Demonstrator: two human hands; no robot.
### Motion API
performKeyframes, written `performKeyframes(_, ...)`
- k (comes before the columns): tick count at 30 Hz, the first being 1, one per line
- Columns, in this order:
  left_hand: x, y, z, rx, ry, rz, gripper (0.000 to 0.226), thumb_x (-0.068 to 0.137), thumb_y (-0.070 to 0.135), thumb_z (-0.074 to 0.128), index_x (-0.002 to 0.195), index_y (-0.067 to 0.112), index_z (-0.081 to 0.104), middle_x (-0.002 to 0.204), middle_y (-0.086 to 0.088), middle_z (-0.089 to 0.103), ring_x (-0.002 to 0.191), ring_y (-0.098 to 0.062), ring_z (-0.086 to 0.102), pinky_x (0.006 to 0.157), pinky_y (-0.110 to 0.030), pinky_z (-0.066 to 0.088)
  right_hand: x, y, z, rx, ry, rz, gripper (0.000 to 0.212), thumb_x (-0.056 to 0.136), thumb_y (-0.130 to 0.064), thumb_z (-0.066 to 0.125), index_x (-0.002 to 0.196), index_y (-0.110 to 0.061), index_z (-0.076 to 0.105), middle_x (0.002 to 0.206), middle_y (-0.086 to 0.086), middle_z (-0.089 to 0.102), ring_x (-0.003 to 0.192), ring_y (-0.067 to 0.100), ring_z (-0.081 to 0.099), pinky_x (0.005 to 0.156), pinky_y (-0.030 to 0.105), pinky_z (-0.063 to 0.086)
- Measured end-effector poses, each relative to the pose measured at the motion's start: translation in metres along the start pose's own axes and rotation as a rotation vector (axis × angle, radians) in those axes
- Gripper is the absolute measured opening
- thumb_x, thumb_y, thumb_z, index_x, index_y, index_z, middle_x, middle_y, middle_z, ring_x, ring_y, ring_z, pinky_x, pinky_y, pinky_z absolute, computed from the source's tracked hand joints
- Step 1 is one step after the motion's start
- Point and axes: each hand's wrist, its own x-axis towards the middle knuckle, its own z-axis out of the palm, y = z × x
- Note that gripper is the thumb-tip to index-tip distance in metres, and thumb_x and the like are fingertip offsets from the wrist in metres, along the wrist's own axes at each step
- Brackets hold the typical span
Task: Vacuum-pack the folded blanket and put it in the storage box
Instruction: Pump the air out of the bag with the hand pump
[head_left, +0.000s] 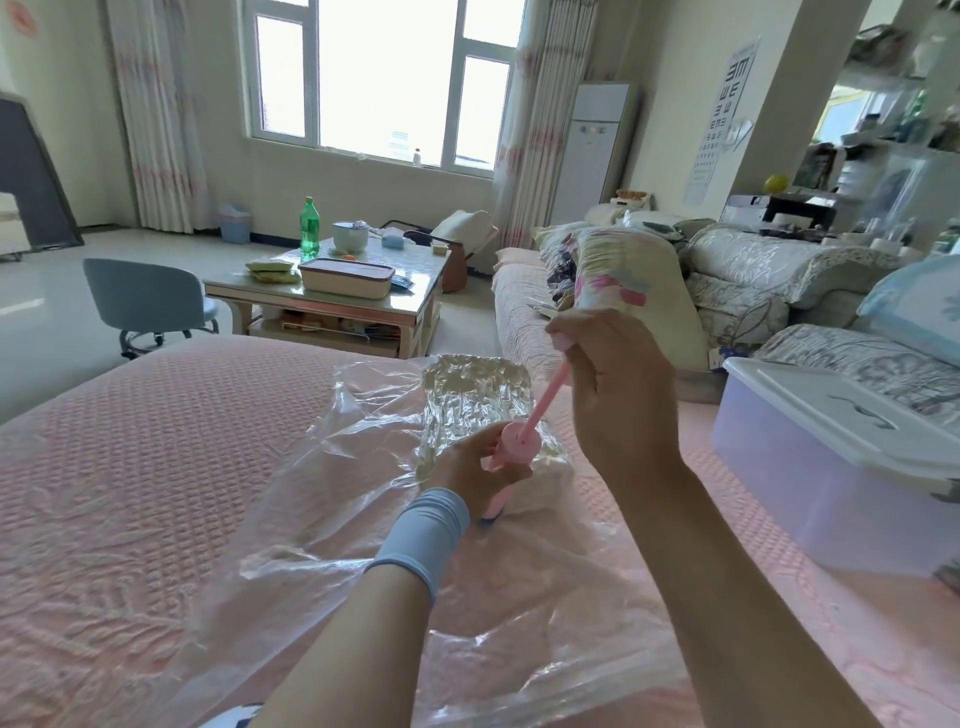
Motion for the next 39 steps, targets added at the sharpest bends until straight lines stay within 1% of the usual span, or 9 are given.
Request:
performKeyframes(4, -0.001, 0.002, 0.004, 0.049, 0.004, -0.018, 0.057, 0.069, 0.038, 0.083, 0.120, 0.046, 0.060, 0.094, 0.028, 0.061, 0.088, 0.004, 0.056, 0.063, 0.001, 0.029, -0.009, 0.006, 0.014, -0.013, 0.139, -0.019, 0.019, 0.092, 0.001, 0.054, 0.100, -0.005, 0.070, 0.100, 0.005, 0.069, 0.100, 0.021, 0.059, 0.094, 0.024, 0.045)
performKeyframes(9, -0.005, 0.005, 0.006, 0.137, 0.019, -0.035, 0.050, 0.066, 0.053, 0.074, 0.113, 0.053, 0.057, 0.074, 0.042, 0.054, 0.074, 0.013, 0.054, 0.056, -0.002, 0.032, -0.061, 0.016, 0.036, -0.001, -0.422, 0.250, 0.021, 0.090, 0.001, 0.059, 0.101, -0.011, 0.072, 0.101, 0.006, 0.071, 0.093, 0.031, 0.063, 0.076, 0.035, 0.051)
performKeyframes(12, -0.007, 0.006, 0.007, 0.149, 0.026, -0.013, 0.045, 0.070, 0.049, 0.074, 0.111, 0.053, 0.057, 0.077, 0.040, 0.057, 0.066, 0.016, 0.049, 0.060, -0.001, 0.036, -0.058, 0.017, 0.033, -0.050, -0.548, 0.236, 0.014, 0.094, -0.009, 0.057, 0.098, -0.015, 0.068, 0.094, 0.004, 0.068, 0.086, 0.031, 0.062, 0.072, 0.039, 0.051)
performKeyframes(19, -0.001, 0.001, 0.002, -0.026, -0.013, 0.001, 0.054, 0.077, 0.011, 0.078, 0.128, 0.022, 0.060, 0.100, 0.008, 0.062, 0.088, 0.000, 0.054, 0.063, 0.007, 0.034, 0.001, 0.003, 0.000, -0.034, -0.068, -0.017, 0.013, 0.094, -0.006, 0.055, 0.096, -0.012, 0.067, 0.094, 0.000, 0.066, 0.088, 0.022, 0.060, 0.077, 0.032, 0.050)
performKeyframes(23, -0.001, 0.000, 0.003, 0.001, -0.038, -0.025, 0.057, 0.074, 0.023, 0.082, 0.126, 0.034, 0.060, 0.100, 0.016, 0.063, 0.092, -0.003, 0.056, 0.065, 0.000, 0.035, -0.007, 0.003, 0.012, -0.011, 0.154, -0.050, 0.018, 0.093, 0.002, 0.051, 0.098, -0.004, 0.068, 0.096, 0.006, 0.066, 0.096, 0.021, 0.056, 0.091, 0.024, 0.043)
performKeyframes(28, -0.005, 0.003, 0.004, 0.090, -0.017, -0.054, 0.045, 0.066, 0.051, 0.071, 0.110, 0.050, 0.061, 0.076, 0.038, 0.056, 0.078, 0.008, 0.057, 0.055, -0.003, 0.037, -0.059, 0.010, 0.041, -0.016, -0.473, 0.283, 0.024, 0.090, 0.003, 0.057, 0.105, -0.010, 0.070, 0.099, 0.011, 0.067, 0.096, 0.028, 0.058, 0.077, 0.030, 0.045)
performKeyframes(31, -0.007, 0.005, 0.004, 0.124, -0.003, -0.033, 0.054, 0.054, 0.067, 0.055, 0.106, 0.052, 0.058, 0.084, 0.029, 0.060, 0.081, -0.001, 0.059, 0.060, -0.013, 0.036, -0.057, 0.008, 0.039, -0.056, -0.577, 0.262, 0.015, 0.091, -0.003, 0.056, 0.098, -0.010, 0.068, 0.090, 0.008, 0.067, 0.091, 0.030, 0.056, 0.070, 0.034, 0.046)
performKeyframes(36, -0.003, 0.000, 0.001, 0.023, -0.013, -0.051, 0.055, 0.075, 0.025, 0.080, 0.125, 0.037, 0.061, 0.089, 0.027, 0.058, 0.085, 0.002, 0.054, 0.063, 0.000, 0.036, -0.015, 0.000, 0.011, -0.103, -0.287, 0.077, 0.027, 0.084, 0.008, 0.064, 0.100, -0.013, 0.069, 0.088, 0.008, 0.067, 0.079, 0.027, 0.061, 0.064, 0.039, 0.055)
performKeyframes(39, -0.001, -0.002, 0.000, -0.002, -0.019, -0.039, 0.056, 0.074, 0.017, 0.081, 0.125, 0.030, 0.062, 0.089, 0.023, 0.059, 0.075, 0.018, 0.051, 0.063, 0.007, 0.034, 0.005, 0.000, -0.003, -0.086, 0.020, -0.104, 0.022, 0.086, 0.009, 0.059, 0.098, -0.009, 0.066, 0.093, 0.003, 0.065, 0.091, 0.024, 0.058, 0.078, 0.031, 0.051)
